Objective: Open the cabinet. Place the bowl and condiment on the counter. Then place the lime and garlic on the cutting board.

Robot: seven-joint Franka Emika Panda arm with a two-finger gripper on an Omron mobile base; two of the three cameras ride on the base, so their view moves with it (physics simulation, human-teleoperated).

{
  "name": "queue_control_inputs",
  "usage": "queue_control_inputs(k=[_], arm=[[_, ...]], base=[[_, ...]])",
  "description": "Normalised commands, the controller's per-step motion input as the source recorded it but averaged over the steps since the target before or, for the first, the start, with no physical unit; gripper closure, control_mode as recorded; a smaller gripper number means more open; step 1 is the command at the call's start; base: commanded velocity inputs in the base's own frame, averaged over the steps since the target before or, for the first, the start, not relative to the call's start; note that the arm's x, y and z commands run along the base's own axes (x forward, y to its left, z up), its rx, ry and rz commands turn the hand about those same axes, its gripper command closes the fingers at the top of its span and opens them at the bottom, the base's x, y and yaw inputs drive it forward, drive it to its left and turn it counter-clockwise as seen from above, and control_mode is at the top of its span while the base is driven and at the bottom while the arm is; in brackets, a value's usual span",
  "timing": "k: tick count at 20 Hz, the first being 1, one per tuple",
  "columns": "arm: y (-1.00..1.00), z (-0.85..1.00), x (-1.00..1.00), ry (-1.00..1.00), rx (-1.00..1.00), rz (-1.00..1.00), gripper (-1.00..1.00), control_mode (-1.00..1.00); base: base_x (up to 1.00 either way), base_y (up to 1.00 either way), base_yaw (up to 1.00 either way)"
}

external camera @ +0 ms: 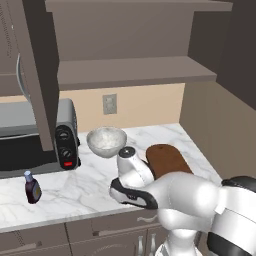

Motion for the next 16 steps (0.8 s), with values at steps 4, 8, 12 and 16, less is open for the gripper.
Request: queue_control_inputs(k=[4, 8, 12, 16], arm=[[-0.93, -0.52, -0.37, 0.0, 0.0, 0.07, 1.0, -1.0], [-0.95, -0.56, -0.44, -0.04, 0.0, 0.05, 1.0, -1.0], [-0.29, 0.06, -0.08, -0.24, 0.07, 0.01, 1.0, -1.0], [-0.29, 0.42, 0.0, -0.25, 0.12, 0.0, 1.0, -1.0]], base=[[0.0, 0.0, 0.0], [0.0, 0.0, 0.0], [0.0, 0.0, 0.0], [0.0, 0.0, 0.0]])
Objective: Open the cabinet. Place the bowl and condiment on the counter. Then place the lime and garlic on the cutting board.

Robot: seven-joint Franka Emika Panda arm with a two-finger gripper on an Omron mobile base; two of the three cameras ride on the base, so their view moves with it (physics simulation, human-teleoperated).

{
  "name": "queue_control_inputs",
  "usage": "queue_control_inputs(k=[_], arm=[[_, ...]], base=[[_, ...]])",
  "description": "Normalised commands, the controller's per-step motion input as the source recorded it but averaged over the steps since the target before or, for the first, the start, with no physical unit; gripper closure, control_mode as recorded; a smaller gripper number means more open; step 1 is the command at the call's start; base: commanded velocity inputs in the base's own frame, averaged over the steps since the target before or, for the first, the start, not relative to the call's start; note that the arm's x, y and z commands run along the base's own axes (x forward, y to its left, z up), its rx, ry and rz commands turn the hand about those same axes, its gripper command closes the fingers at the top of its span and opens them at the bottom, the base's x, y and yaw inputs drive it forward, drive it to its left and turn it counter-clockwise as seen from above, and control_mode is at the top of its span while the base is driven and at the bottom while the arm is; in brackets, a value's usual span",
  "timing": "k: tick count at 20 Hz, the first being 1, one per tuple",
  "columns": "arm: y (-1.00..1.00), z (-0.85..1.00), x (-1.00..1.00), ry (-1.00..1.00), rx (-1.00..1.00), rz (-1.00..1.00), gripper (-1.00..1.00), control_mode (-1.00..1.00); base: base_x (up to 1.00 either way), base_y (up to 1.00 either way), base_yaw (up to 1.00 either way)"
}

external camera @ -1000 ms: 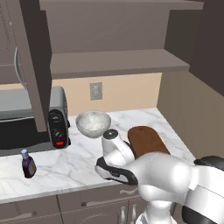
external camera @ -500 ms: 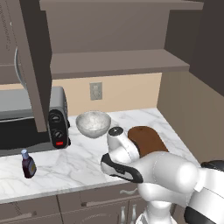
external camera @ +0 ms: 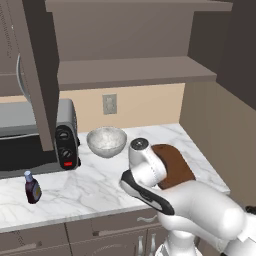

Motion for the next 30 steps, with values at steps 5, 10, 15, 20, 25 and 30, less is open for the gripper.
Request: queue_control_inputs(k=[5, 10, 15, 20, 25, 30], arm=[[-0.45, 0.3, 0.0, -0.17, 0.13, 0.0, 1.0, -1.0], [-0.54, 0.19, 0.11, -0.11, 0.11, -0.01, 1.0, -1.0], [-0.52, 0.05, 0.16, -0.08, 0.07, -0.03, 1.0, -1.0], [-0.37, 0.02, 0.24, -0.02, 0.03, -0.04, 1.0, -1.0], [-0.38, 0.0, 0.27, 0.0, 0.01, -0.06, 1.0, -1.0], [-0.29, 0.0, 0.46, 0.0, 0.0, -0.07, 1.0, -1.0]], base=[[0.0, 0.0, 0.0], [0.0, 0.0, 0.0], [0.0, 0.0, 0.0], [0.0, 0.0, 0.0], [0.0, 0.0, 0.0], [0.0, 0.0, 0.0]])
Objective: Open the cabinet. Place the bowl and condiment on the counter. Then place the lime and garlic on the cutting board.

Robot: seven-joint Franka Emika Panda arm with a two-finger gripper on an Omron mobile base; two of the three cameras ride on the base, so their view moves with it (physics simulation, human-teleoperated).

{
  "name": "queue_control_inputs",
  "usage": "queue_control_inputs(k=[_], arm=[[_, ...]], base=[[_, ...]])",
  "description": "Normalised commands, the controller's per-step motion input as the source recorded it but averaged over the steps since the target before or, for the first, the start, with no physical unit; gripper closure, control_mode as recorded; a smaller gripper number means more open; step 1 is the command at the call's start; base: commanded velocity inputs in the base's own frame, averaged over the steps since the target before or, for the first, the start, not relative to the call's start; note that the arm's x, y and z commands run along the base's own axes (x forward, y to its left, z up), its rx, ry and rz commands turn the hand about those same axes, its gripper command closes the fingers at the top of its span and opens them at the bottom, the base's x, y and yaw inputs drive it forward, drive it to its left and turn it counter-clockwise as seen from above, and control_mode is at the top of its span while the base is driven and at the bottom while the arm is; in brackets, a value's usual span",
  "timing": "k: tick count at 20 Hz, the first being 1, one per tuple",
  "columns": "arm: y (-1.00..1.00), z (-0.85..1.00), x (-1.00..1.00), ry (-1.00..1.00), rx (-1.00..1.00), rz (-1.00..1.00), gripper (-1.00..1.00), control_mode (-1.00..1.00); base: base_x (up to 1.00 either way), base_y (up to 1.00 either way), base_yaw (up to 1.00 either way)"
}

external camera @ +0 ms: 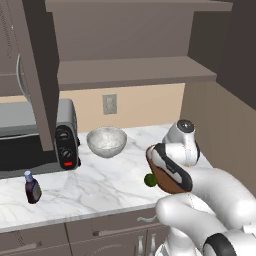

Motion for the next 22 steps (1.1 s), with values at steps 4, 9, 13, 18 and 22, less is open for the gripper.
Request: queue_control_inputs(k=[4, 9, 13, 18, 22], arm=[[-0.16, -0.12, 0.45, 0.0, 0.0, -0.04, 1.0, -1.0], [-0.14, -0.29, 0.33, 0.0, 0.0, -0.01, 1.0, -1.0], [-0.27, -0.36, 0.13, 0.0, 0.0, -0.02, 1.0, -1.0], [-0.28, -0.27, 0.08, 0.01, 0.0, -0.03, 1.0, -1.0], [-0.21, -0.24, 0.05, 0.04, 0.0, -0.04, 1.0, -1.0]], base=[[0.0, 0.0, 0.0], [0.0, 0.0, 0.0], [0.0, 0.0, 0.0], [0.0, 0.0, 0.0], [0.0, 0.0, 0.0]])
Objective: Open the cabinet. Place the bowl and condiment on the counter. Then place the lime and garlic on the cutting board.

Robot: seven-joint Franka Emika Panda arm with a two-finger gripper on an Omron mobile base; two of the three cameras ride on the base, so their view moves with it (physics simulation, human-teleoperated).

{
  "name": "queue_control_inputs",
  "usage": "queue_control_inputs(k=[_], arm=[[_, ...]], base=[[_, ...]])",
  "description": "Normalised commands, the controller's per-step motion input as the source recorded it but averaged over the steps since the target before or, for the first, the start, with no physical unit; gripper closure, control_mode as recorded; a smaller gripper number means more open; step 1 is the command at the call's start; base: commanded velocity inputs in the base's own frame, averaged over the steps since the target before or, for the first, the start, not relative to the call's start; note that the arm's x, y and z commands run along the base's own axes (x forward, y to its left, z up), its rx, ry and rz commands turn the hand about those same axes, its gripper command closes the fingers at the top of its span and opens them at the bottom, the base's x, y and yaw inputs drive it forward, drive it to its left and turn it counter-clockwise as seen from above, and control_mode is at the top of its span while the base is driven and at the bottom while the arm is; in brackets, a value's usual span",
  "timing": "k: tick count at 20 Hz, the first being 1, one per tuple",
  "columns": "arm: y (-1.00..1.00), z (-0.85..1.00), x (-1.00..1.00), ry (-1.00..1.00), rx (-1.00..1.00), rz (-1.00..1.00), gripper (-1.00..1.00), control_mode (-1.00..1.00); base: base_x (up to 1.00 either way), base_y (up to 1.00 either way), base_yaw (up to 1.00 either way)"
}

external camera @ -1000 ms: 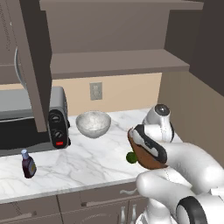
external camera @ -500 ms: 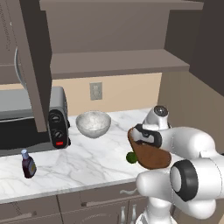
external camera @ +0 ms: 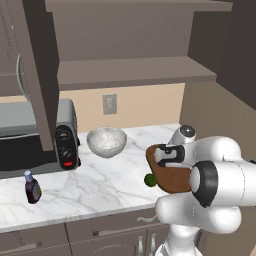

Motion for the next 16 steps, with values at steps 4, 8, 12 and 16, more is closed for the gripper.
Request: queue_control_inputs(k=[4, 8, 12, 16], arm=[[-0.1, -0.2, 0.05, 0.04, -0.01, -0.05, 1.0, -1.0], [-0.01, -0.15, 0.03, 0.05, -0.03, -0.05, 1.0, -1.0], [0.0, -0.15, 0.02, 0.04, -0.03, -0.04, 1.0, -1.0], [-0.02, -0.12, 0.11, 0.0, -0.01, -0.01, 1.0, -1.0]], base=[[0.0, 0.0, 0.0], [0.0, 0.0, 0.0], [0.0, 0.0, 0.0], [0.0, 0.0, 0.0]])
